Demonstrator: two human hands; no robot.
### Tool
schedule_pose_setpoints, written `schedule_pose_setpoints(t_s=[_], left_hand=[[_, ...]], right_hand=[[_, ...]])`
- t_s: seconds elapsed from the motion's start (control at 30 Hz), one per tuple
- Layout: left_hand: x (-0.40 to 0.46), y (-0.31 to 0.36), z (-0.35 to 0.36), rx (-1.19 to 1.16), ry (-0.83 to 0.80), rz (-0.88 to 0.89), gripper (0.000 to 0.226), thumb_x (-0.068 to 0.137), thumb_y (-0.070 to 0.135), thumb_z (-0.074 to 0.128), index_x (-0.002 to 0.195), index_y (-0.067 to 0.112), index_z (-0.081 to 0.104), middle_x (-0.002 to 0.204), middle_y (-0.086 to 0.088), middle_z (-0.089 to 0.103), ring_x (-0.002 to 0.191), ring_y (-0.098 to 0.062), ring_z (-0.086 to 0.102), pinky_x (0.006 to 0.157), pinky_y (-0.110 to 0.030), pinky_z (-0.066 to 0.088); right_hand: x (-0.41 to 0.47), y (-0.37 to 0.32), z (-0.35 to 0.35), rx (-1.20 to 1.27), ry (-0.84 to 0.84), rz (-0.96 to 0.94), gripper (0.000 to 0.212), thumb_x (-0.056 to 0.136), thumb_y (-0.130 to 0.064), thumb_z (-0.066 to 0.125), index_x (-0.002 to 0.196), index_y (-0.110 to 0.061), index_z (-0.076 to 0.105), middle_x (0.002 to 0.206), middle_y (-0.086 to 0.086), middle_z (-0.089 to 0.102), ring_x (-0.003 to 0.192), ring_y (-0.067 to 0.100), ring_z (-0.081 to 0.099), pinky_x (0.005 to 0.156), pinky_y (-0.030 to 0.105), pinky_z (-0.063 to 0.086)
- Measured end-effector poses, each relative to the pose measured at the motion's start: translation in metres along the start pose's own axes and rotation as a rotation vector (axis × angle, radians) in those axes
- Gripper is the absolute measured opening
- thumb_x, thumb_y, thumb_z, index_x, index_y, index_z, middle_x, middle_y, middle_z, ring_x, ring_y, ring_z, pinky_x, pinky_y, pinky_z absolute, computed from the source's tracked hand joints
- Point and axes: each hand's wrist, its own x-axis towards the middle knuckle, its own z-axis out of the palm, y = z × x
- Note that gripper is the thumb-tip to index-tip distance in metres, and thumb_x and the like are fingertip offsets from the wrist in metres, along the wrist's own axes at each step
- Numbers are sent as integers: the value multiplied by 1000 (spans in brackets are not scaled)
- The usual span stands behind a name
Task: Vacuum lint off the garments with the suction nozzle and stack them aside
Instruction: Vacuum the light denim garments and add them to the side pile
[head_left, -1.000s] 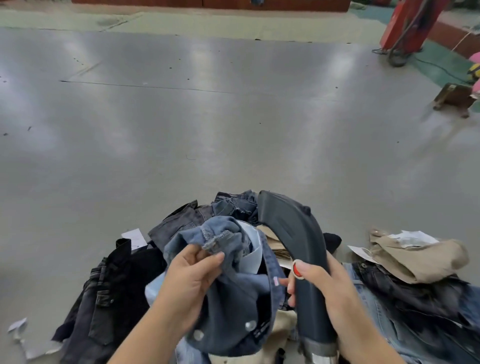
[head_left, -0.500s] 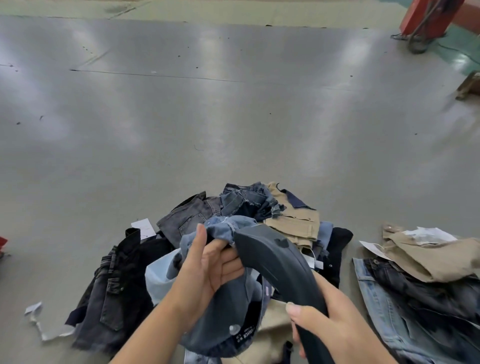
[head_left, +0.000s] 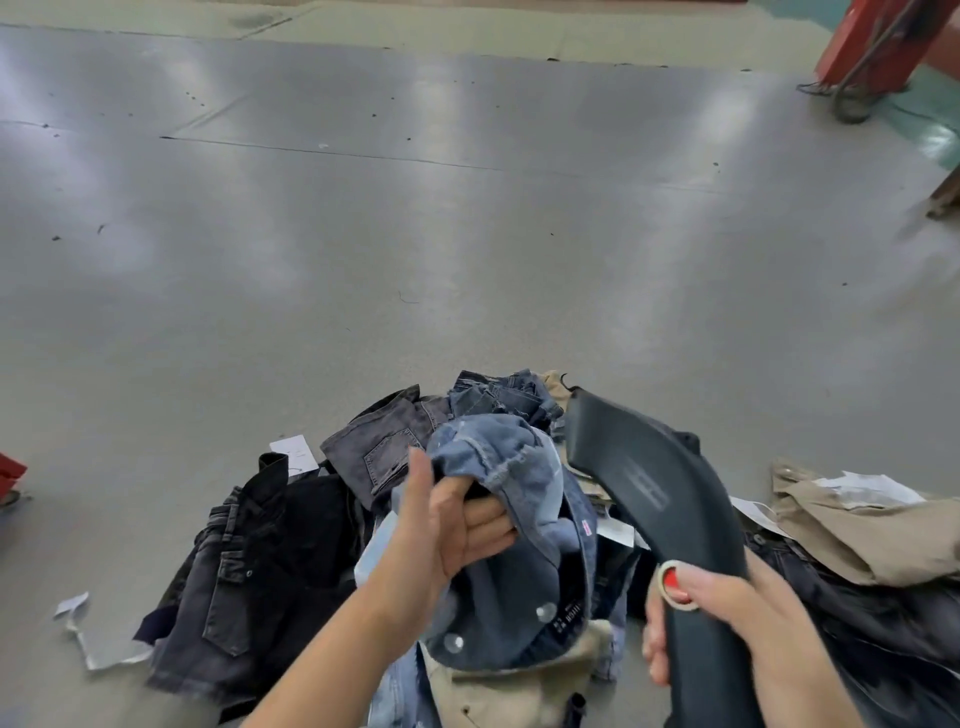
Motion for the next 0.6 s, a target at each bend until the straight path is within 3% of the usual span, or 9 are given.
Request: schedule_pose_setpoints(t_s=[0.13,0.2,0.3,0.4,0.5,0.6], left_hand=[[1,-8,6,115,6,-7,94,76,76,14,145,15,33,135,-8,58,126,-20,54,106,-29,42],[-1,-9,6,154,-12,18,104,69,90,24,142,16,39,132,-1,61,125,-15,55,108,-31,41],[-4,-12,5,163,-51,22,115,57,97,35,143,20,38,136,2,58,127,-15,53,113,-38,34],[-3,-15,3,149,-71,51,110,61,96,31,145,25,33,139,2,55,130,-16,50,114,-38,33],[-3,-15,4,137,-95,55,101,66,94,29,144,30,32,139,4,55,130,-17,50,113,-33,35],[-2,-16,9,107,-89,36,105,64,94,32,141,24,40,136,0,58,127,-20,53,109,-35,40]], right_hand=[[-1,6,7,-119,-175,105,46,40,-34,73,86,-28,74,58,18,62,47,25,59,44,26,46],[-2,10,12,-144,-191,113,46,42,-37,71,89,-36,72,58,16,61,48,24,58,45,25,45],[2,8,9,-134,-79,122,30,46,-35,72,71,-20,69,55,22,55,42,29,53,41,30,43],[7,1,-4,-113,41,104,29,52,-20,74,68,-3,57,55,25,54,41,31,51,39,31,43],[3,-1,-3,-107,-41,119,26,48,-30,73,61,-10,61,55,26,54,41,30,51,40,31,43],[-3,8,8,-164,-149,162,35,44,-38,72,75,-21,70,56,24,56,43,28,53,43,29,43]])
